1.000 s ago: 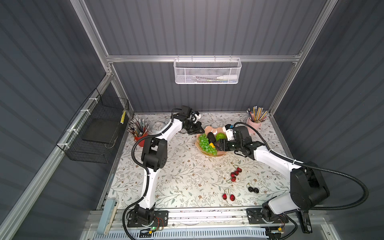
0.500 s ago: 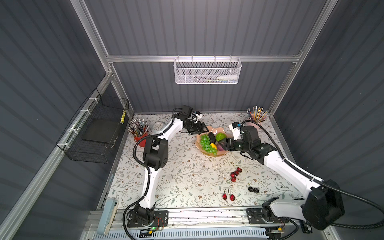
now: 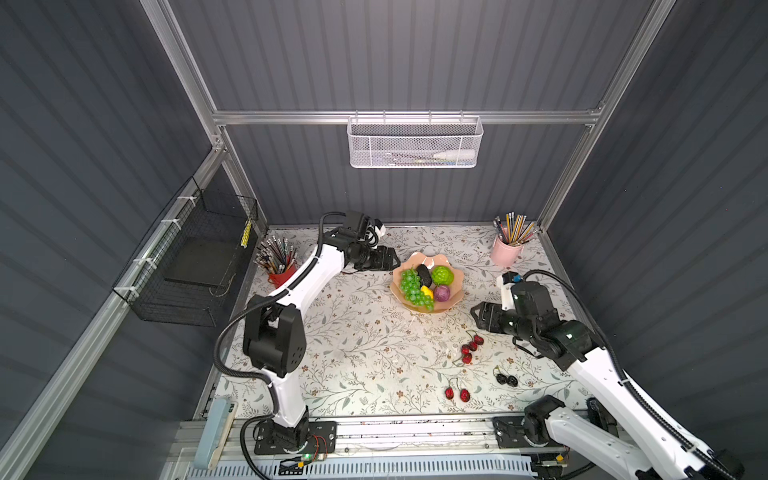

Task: Place and organize the fake fruits in the fruit bowl
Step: 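Withdraw the left gripper while the right gripper moves toward the red cherries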

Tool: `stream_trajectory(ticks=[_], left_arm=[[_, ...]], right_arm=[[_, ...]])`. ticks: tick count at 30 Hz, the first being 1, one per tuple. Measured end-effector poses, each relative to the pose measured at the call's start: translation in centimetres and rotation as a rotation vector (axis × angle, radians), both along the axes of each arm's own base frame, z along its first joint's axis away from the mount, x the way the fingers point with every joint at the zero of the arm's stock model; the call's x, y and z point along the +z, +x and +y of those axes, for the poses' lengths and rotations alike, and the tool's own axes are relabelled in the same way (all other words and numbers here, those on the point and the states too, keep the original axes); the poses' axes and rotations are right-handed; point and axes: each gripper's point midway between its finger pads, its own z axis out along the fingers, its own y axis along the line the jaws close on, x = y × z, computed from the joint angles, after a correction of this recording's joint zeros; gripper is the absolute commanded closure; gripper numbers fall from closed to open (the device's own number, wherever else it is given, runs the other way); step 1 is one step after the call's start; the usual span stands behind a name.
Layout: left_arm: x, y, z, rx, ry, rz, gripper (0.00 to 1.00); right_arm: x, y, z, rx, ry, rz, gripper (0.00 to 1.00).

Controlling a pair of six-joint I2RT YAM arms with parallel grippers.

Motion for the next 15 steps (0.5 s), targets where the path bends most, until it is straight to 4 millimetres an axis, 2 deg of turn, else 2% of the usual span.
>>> stream_trajectory(ticks=[5, 8, 12, 15], left_arm=[[-0.5, -3.2, 1.9, 0.057, 0.001, -0.003, 0.2], [-0.7, -4.4, 2.4, 0.083, -0.024, -0.004, 0.2], [-0.9, -5.4, 2.4, 0.102, -0.075, -0.003, 0.21], [-1.4, -6.2, 1.7, 0.09, -0.11, 0.013, 0.21]], right_arm=[[-3.9, -2.2, -3.1, -0.145, -0.077, 0.121, 0.22], [-5.6, -2.9, -4.2, -0.212, -0.097, 0.197, 0.21], [-7.7, -3.7, -5.5, -0.306, -0.088, 0.287, 0.18], [-9.2, -5.0, -6.5, -0.368, -0.08, 0.36, 0.17]])
